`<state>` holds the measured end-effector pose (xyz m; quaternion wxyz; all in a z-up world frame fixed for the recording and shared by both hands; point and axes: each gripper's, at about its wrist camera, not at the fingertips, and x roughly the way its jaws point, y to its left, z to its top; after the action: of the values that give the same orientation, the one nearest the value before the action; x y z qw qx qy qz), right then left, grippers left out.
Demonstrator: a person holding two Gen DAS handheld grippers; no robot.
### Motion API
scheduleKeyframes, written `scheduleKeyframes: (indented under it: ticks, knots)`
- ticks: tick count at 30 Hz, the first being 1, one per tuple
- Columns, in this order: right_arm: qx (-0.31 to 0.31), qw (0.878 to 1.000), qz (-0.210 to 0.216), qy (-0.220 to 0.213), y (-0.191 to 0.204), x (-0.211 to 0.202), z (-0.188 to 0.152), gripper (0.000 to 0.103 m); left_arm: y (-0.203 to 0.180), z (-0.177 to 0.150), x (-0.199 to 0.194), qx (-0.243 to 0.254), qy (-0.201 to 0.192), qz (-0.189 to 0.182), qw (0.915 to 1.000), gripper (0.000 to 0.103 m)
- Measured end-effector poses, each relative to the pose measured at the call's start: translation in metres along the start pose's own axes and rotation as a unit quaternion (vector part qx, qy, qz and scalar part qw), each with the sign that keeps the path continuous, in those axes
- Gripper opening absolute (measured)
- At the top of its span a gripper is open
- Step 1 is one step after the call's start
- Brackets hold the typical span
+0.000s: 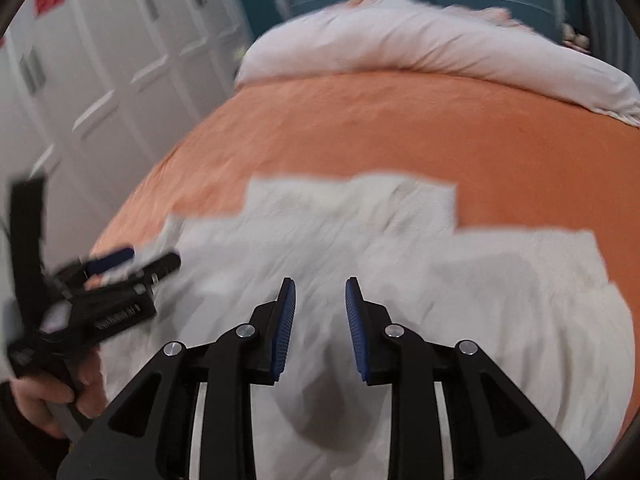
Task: Fold large clothes
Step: 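Lift the folded edge with both tools and fold it over the coat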
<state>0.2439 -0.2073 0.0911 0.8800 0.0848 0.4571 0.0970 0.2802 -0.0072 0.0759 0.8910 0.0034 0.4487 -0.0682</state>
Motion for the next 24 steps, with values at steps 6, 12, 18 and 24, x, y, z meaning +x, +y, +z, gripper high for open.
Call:
scheduleKeyframes:
  ticks: [6, 12, 18, 24]
  knots:
    - [-0.023, 0.999, -0.042, 0.017, 0.013, 0.031, -0.031, 0.025, 0.004, -0.049, 0.006, -0.020, 0.036, 0.013, 0.9991, 0.080]
    - [-0.027, 0.997, -0.058, 0.035, 0.023, 0.020, -0.012, 0.026, 0.030, -0.058, 0.000, -0.064, 0.052, -0.004, 0.9966, 0.079]
    - [-0.016, 0.996, -0.075, 0.043, 0.022, 0.055, -0.007, 0.027, 0.066, -0.060, -0.028, -0.108, 0.049, 0.001, 0.9929, 0.079]
    - [-0.029, 0.996, -0.083, 0.027, 0.025, 0.065, -0.011, 0.027, 0.092, -0.066, -0.047, -0.128, 0.048, 0.014, 0.9905, 0.079]
